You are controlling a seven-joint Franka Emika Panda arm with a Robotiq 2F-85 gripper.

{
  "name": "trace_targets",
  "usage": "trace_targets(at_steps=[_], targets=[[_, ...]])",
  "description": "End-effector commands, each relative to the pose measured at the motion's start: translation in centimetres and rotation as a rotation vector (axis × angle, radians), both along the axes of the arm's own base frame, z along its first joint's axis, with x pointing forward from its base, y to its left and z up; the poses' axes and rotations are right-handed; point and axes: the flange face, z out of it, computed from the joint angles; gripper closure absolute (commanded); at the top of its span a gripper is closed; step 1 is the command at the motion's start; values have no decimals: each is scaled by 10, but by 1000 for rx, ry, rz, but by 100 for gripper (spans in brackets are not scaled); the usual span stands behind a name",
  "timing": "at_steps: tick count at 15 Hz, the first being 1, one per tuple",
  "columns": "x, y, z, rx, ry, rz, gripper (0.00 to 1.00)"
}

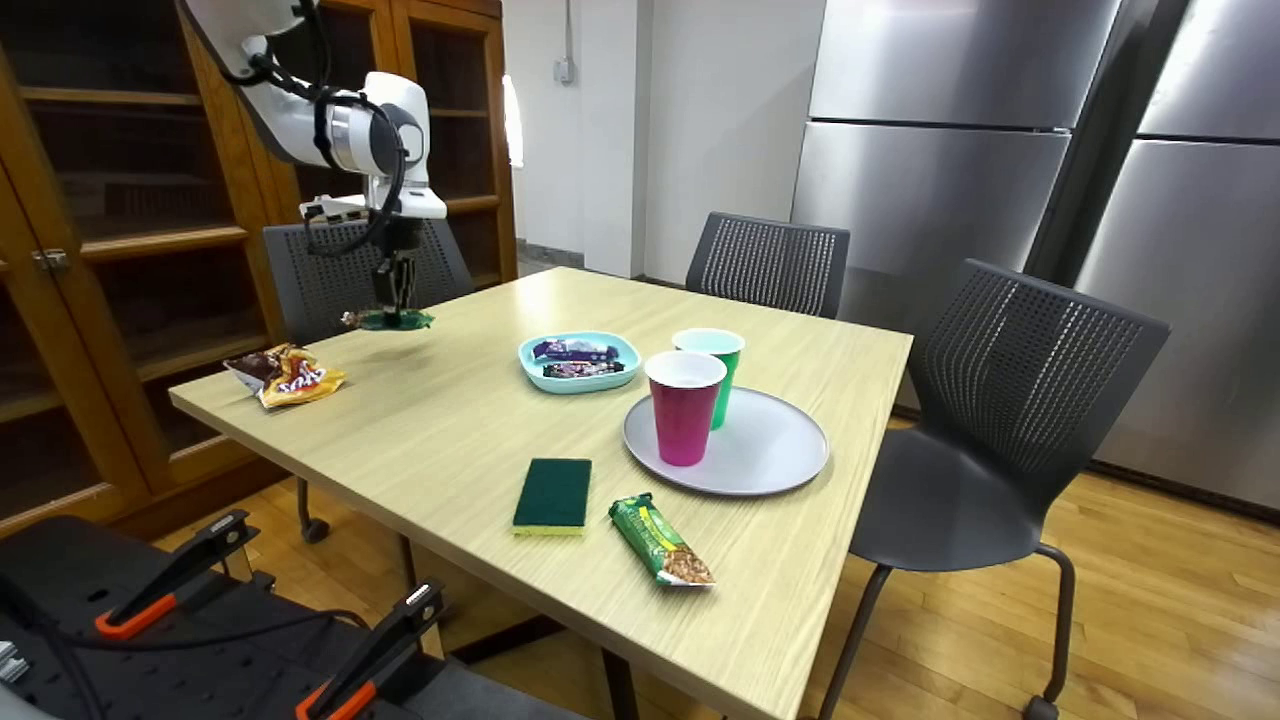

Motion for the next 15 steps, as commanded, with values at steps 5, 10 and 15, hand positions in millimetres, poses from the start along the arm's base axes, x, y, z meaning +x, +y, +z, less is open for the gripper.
trace_targets(at_steps=[5, 10, 15], targets=[[16, -93, 75, 25, -56, 27, 88], [25, -161, 90, 30, -74, 11, 88], [32, -222, 91, 49, -79, -6, 88]])
